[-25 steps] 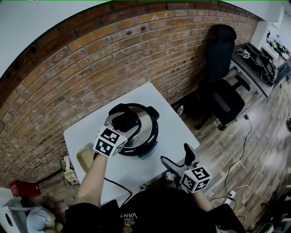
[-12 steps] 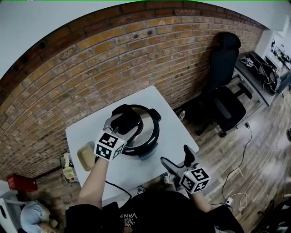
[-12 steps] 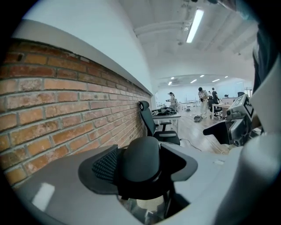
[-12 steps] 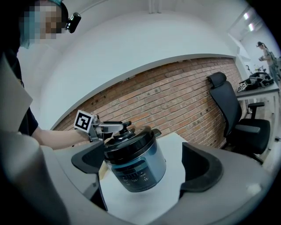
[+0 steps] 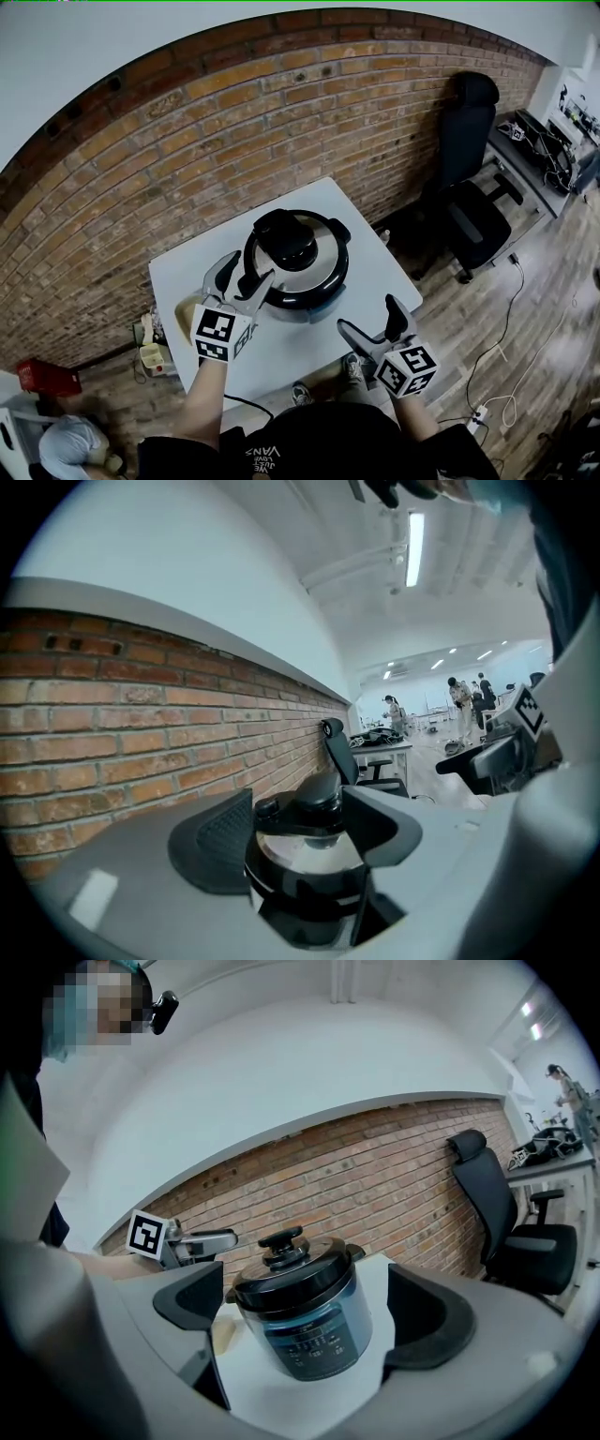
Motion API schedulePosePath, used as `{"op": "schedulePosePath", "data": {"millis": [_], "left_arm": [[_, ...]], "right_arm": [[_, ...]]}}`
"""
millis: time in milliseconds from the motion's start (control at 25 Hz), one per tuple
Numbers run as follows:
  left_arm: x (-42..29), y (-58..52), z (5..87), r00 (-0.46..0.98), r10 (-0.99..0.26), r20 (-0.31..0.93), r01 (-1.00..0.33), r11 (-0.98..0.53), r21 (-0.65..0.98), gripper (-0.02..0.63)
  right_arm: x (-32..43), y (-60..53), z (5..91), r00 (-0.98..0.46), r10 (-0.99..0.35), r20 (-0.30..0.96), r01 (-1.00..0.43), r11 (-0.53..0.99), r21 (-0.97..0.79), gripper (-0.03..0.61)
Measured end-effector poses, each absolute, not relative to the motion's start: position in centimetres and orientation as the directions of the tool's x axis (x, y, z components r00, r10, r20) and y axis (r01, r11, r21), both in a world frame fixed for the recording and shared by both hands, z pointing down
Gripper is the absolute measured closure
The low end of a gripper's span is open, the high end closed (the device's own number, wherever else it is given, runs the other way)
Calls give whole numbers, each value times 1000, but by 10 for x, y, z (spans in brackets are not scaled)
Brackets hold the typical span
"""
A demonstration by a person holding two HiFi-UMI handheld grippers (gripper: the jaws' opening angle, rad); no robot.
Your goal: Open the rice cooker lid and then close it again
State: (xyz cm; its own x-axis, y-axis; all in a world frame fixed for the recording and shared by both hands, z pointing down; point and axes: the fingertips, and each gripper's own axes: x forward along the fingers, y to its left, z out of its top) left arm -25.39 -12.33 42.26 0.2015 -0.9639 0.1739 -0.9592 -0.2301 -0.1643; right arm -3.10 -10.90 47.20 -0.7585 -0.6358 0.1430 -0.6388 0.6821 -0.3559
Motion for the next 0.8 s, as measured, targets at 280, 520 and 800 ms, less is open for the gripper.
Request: {"op": "schedulePosePath", "data": {"millis": [280,520,800], "left_arm": [[-249,-69,417,143,-981,130,-974,-163,-157,333],[-219,-41,420,47,-992,113,-987,-64,-146,334],[-175,-12,435,-104,-988,113,-991,94,-91,334]], "right_arm": [[-39,-99,454,-792,-605,86,-597,735,-322,104],[-34,-101,450,-864,-497,79,-495,813,-306,235],[-12,-102,448,-933,-349,93,-361,899,-247,401]]}}
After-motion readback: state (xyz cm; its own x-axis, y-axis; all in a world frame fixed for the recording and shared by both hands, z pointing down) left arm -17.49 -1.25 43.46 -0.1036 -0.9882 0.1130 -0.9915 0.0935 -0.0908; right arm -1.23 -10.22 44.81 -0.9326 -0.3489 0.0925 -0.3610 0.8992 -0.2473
